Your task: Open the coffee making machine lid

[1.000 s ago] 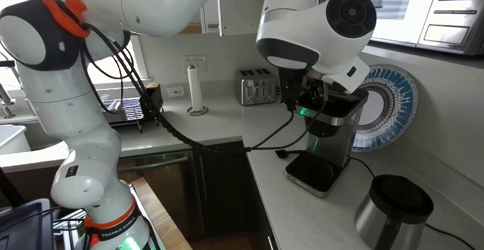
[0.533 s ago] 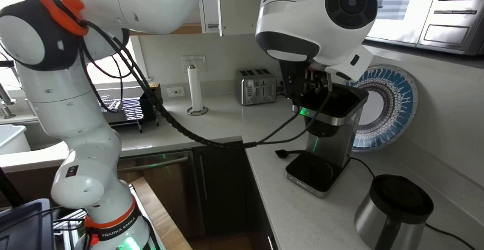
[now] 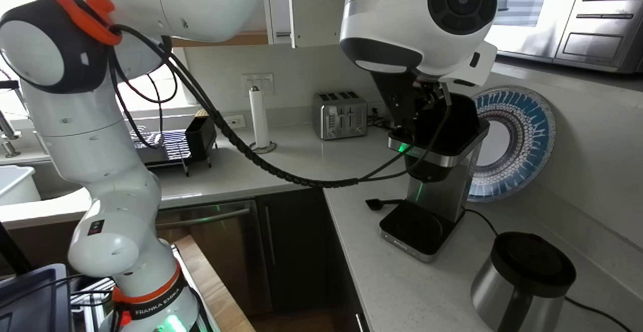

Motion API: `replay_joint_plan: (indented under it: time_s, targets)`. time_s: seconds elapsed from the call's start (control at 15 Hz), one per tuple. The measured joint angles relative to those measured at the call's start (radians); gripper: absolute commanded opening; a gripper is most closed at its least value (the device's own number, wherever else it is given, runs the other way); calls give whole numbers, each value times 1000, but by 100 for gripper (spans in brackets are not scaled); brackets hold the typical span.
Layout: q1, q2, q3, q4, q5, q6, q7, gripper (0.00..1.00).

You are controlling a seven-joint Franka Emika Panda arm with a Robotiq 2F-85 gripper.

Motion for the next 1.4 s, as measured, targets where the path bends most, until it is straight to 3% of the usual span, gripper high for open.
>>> replay_joint_plan:
  time_s: [0.33, 0.67, 1.4]
  targets:
    - [11, 4, 22, 0, 73, 111, -153, 100]
    - [18, 3, 39, 0, 178, 135, -305, 100]
    - [37, 7, 61, -50, 289, 213, -468, 100]
